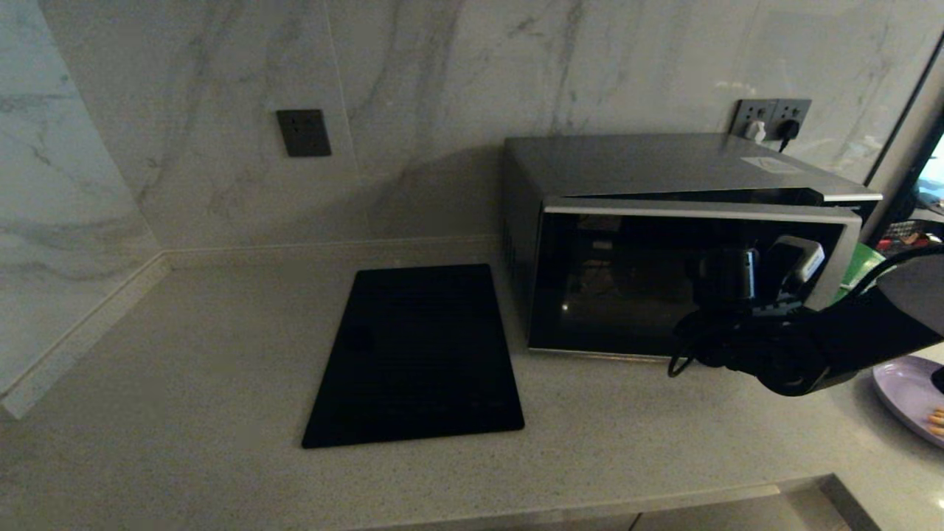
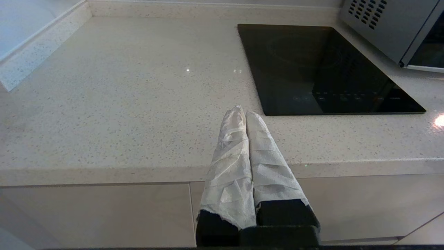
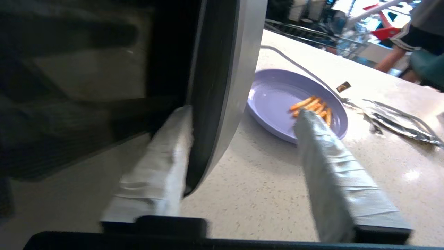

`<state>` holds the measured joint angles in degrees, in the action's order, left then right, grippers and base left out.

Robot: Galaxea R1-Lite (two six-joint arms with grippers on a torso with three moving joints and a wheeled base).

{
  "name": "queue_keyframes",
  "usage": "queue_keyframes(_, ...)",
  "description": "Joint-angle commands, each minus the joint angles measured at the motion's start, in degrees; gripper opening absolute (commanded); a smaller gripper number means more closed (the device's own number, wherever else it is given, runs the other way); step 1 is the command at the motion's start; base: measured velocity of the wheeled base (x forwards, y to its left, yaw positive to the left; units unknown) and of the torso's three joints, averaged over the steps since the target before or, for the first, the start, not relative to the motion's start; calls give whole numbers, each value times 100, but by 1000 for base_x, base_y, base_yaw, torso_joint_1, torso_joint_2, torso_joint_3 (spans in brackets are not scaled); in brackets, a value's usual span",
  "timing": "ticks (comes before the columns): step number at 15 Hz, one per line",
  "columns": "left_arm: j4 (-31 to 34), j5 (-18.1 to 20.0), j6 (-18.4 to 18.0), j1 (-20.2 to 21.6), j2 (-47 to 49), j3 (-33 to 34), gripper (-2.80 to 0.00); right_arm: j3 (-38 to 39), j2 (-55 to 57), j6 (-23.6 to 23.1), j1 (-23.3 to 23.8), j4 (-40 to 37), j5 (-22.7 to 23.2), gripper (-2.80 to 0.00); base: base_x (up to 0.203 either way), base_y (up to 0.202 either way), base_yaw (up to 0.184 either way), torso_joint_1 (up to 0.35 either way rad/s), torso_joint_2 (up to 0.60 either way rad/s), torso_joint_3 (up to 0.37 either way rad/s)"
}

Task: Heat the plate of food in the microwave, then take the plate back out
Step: Open the microwave oven

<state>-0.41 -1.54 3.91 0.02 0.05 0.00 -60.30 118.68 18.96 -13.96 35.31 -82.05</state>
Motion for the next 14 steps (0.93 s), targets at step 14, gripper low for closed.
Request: queue_keyframes(14, -2, -5, 5, 6, 4, 0, -280, -120, -2499, -752, -1486, -1225, 561, 0, 0, 0, 0, 0, 0, 0)
